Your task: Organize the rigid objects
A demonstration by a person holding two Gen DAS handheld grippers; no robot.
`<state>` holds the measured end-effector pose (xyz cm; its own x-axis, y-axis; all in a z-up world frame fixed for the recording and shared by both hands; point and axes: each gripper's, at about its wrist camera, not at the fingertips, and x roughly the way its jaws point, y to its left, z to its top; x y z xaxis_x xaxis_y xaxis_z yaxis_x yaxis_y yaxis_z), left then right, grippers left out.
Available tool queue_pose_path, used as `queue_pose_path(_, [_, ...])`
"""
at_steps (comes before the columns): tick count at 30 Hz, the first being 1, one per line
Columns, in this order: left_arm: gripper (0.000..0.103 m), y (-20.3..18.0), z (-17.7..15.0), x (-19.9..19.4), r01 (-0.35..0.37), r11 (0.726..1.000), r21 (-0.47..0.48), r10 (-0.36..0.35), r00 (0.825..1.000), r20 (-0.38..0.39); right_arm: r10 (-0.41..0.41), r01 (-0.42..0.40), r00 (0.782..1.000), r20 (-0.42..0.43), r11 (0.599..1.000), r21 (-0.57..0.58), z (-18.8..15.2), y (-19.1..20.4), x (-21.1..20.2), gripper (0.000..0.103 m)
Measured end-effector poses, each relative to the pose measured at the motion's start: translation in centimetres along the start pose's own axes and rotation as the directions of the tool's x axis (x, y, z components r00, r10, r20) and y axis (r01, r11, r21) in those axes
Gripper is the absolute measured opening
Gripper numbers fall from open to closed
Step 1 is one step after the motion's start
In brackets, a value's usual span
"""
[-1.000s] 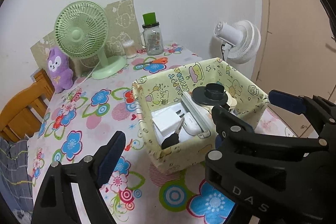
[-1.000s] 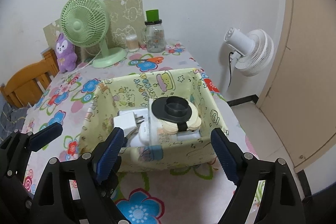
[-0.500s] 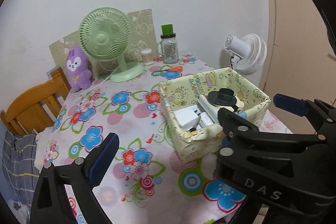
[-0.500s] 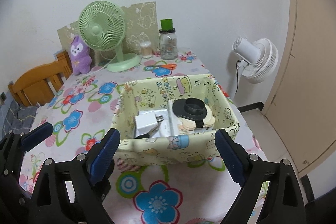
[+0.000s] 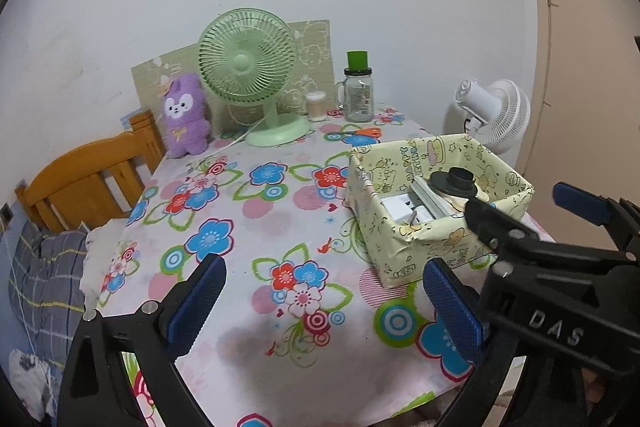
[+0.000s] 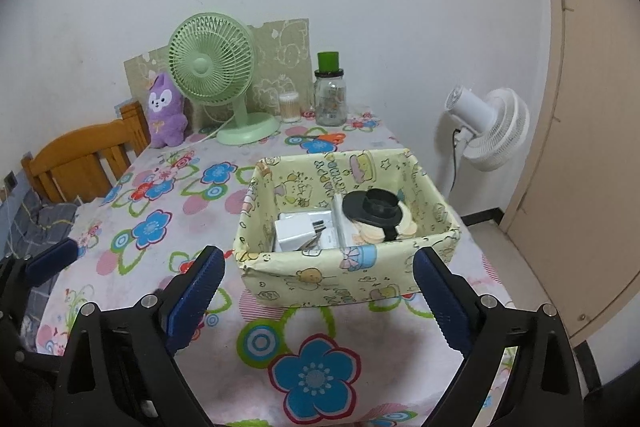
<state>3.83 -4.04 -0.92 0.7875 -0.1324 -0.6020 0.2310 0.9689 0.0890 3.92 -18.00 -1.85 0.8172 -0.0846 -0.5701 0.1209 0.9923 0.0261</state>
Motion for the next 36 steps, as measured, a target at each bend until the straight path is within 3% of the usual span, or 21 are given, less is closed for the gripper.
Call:
queue_pose_path(17, [0.101,2.9,-1.4,-2.2,-0.091,0.994,-0.066,0.095,0.994,0.054,0.001,0.000,0.996,0.087,1.000,-0.009,-1.1,0.0,-2.6,0.102])
queue_pose_path(25, [0.102,3.4,-1.5,-4.2,-0.081,0.993,-0.083,0.090,0.990,0.109,0.011,-0.009,0.992,0.122,1.000,-0.018,-1.2,0.7,-3.7,0.103])
queue_pose_path(36, [0.103,3.7,-2.1,-5.0,-0.081,0.991,-0.108,0.094,0.988,0.126,0.020,-0.017,0.991,0.133,1.000,-0.021,-1.9,0.9,-4.2,0.103])
